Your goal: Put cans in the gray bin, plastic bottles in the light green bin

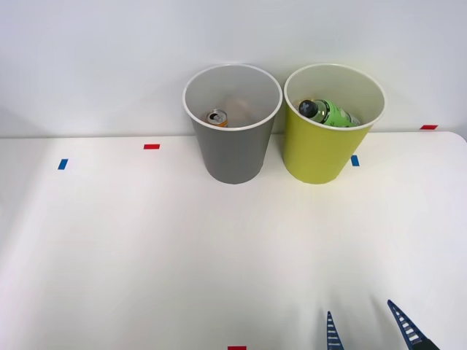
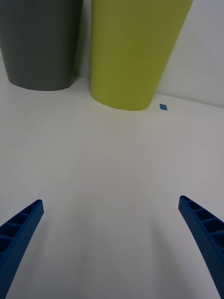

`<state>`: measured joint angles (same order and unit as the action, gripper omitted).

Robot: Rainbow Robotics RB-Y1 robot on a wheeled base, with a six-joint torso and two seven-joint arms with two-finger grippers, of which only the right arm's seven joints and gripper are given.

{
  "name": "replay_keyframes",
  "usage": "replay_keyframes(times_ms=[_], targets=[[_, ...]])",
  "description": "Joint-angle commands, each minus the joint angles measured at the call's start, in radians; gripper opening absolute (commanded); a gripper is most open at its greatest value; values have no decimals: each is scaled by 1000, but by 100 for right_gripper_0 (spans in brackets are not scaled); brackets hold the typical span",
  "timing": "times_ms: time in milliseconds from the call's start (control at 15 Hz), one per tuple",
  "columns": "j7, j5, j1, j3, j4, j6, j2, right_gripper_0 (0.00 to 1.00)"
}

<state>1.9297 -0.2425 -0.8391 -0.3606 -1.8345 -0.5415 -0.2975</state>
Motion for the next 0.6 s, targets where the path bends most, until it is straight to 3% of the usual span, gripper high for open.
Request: replay_keyframes(times_ms=[67,600], targets=[[0,0,0,0,0,0,0,100],[0,0,0,0,0,0,0,100]])
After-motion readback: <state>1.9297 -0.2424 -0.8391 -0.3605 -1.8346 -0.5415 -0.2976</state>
